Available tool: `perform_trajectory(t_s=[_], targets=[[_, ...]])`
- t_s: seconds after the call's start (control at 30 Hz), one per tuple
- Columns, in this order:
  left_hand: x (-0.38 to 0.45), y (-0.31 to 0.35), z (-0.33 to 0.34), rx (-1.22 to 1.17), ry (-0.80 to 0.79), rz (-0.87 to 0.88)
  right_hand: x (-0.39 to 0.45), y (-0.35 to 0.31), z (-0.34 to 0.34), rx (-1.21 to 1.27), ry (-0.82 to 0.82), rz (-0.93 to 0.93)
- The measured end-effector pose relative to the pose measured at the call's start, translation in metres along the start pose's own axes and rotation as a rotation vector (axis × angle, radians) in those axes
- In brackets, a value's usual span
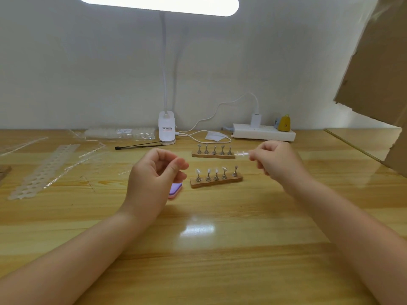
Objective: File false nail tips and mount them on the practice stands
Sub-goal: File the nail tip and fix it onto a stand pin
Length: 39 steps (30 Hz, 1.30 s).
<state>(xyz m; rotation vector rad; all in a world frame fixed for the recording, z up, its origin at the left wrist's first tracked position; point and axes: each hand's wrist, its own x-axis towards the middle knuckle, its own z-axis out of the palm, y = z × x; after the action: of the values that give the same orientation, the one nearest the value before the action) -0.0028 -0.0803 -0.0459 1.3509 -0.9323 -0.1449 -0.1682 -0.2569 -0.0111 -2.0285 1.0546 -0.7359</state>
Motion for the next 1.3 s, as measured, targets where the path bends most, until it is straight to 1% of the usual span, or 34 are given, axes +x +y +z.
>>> perform_trajectory(t_s=[0.03, 0.07, 0.2, 0.27, 0.3, 0.33, 0.37, 0.4, 0.43, 0.47, 0.5, 0.53, 0.57, 0.6, 0.67, 0.77, 0.87, 0.9, 0.93, 0.97, 1.0, 1.03, 1.07, 1.13, 1.2, 1.27, 1.3], targets=[[-0.001, -0.001, 0.001, 0.011, -0.012, -0.004, 0.005, 0.009, -0.004, -0.189, 0.044, -0.019], [-0.001, -0.001, 0.001, 0.022, -0.018, -0.003, 0.010, 0.018, -0.008, -0.313, 0.061, -0.011], [-0.002, -0.002, -0.001, 0.107, -0.090, 0.013, 0.020, 0.041, -0.010, -0.585, 0.012, 0.065], [-0.004, -0.002, 0.001, 0.132, -0.131, -0.001, 0.021, 0.042, -0.009, -0.831, 0.008, 0.042], [-0.005, -0.002, 0.002, 0.130, -0.141, -0.008, 0.019, 0.040, -0.009, -0.947, 0.026, 0.025], [-0.006, -0.001, 0.003, 0.126, -0.146, -0.013, 0.018, 0.038, -0.009, -1.004, 0.068, -0.019], [-0.007, 0.000, 0.003, 0.122, -0.150, -0.013, 0.014, 0.035, -0.007, -0.976, 0.128, -0.106], [-0.008, 0.001, 0.004, 0.127, -0.156, -0.007, 0.010, 0.029, -0.004, -0.852, 0.171, -0.210], [-0.009, 0.002, 0.004, 0.142, -0.164, 0.004, 0.003, 0.021, 0.000, -0.629, 0.163, -0.289], [-0.010, 0.004, 0.004, 0.159, -0.173, 0.016, -0.006, 0.009, 0.005, -0.363, 0.077, -0.302], [-0.010, 0.005, 0.005, 0.168, -0.185, 0.030, -0.016, -0.004, 0.012, -0.120, -0.077, -0.271], [-0.011, 0.006, 0.005, 0.169, -0.204, 0.047, -0.026, -0.014, 0.020, 0.063, -0.225, -0.234], [-0.012, 0.008, 0.006, 0.164, -0.230, 0.067, -0.033, -0.021, 0.027, 0.167, -0.325, -0.206], [-0.013, 0.009, 0.007, 0.159, -0.256, 0.087, -0.039, -0.024, 0.034, 0.225, -0.377, -0.191], [-0.013, 0.009, 0.008, 0.164, -0.278, 0.111, -0.046, -0.026, 0.044, 0.306, -0.396, -0.170], [-0.012, 0.006, 0.008, 0.195, -0.256, 0.118, -0.049, -0.023, 0.046, 0.377, -0.346, -0.157], [-0.011, 0.002, 0.007, 0.287, -0.268, 0.197, -0.048, -0.022, 0.047, 0.405, -0.299, -0.177], [-0.010, 0.001, 0.005, 0.394, -0.264, 0.234, -0.048, -0.022, 0.047, 0.419, -0.295, -0.174], [-0.007, 0.001, 0.002, 0.600, -0.247, 0.274, -0.048, -0.022, 0.048, 0.440, -0.292, -0.163], [-0.005, 0.000, 0.000, 0.861, -0.219, 0.301, -0.048, -0.022, 0.047, 0.458, -0.285, -0.140], [-0.001, -0.003, -0.004, 1.105, -0.210, 0.280, -0.047, -0.021, 0.046, 0.468, -0.276, -0.109], [0.002, -0.005, -0.007, 1.245, -0.239, 0.215, -0.047, -0.020, 0.045, 0.476, -0.273, -0.065], [0.004, -0.006, -0.009, 1.293, -0.287, 0.150, -0.047, -0.019, 0.044, 0.491, -0.280, -0.019], [0.007, -0.009, -0.012, 1.240, -0.354, 0.085, -0.045, -0.017, 0.044, 0.554, -0.317, 0.069], [0.006, -0.013, -0.013, 1.166, -0.345, 0.097, -0.043, -0.018, 0.045, 0.642, -0.352, 0.142], [0.006, -0.014, -0.012, 1.016, -0.238, 0.182, -0.041, -0.019, 0.045, 0.730, -0.371, 0.213], [0.004, -0.010, -0.009, 0.891, -0.174, 0.268, -0.041, -0.020, 0.046, 0.760, -0.381, 0.242]])
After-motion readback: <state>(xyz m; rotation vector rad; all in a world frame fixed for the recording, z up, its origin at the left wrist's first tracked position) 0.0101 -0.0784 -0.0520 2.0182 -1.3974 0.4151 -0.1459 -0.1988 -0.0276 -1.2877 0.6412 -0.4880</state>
